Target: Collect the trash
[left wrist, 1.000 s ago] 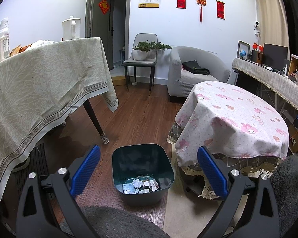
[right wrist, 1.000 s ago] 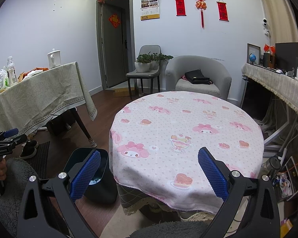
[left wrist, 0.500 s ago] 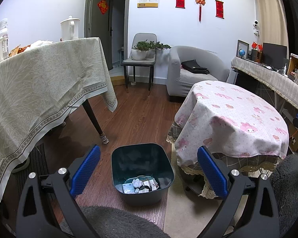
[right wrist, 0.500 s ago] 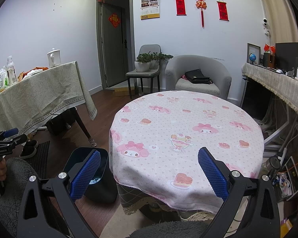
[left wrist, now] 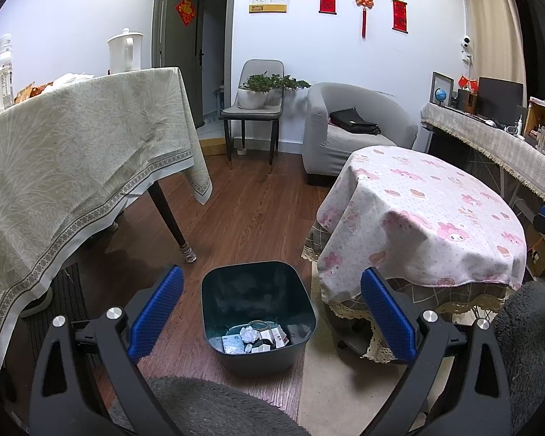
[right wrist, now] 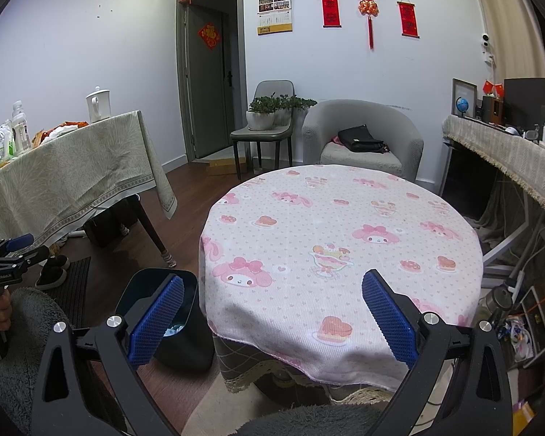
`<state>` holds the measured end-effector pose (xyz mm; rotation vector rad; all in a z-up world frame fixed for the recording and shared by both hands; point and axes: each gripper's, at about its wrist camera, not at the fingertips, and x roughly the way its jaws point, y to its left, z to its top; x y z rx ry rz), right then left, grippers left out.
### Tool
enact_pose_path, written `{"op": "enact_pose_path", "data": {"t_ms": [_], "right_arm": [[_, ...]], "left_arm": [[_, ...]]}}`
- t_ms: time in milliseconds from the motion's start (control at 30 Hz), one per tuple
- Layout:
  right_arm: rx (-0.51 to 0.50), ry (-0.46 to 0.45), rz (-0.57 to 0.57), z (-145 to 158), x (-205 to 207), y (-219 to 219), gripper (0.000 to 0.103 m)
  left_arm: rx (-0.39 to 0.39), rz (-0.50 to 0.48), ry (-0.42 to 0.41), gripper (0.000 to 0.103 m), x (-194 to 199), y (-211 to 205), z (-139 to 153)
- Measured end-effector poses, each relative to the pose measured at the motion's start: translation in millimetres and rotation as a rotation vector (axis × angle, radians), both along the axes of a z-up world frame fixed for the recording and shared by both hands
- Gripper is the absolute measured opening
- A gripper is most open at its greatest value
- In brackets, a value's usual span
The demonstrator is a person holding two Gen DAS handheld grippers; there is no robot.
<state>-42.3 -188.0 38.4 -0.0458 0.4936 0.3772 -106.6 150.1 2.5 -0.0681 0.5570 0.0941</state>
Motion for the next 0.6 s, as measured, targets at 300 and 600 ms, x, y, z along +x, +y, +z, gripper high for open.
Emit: {"op": "enact_pose_path", "data": {"t_ms": [300,600], "right_arm": [[0.000,0.001,0.000,0.8,0.6,-0.3,0.100],[-0.001,0.001,0.000,1.3,0.7,-0.7,0.100]], "left_arm": [[0.003,-0.011,0.001,0.099,0.3,-1.1,-0.3],[-0.003,-0.011,0.019,0.099,4.5,2.0,-1.6]]}}
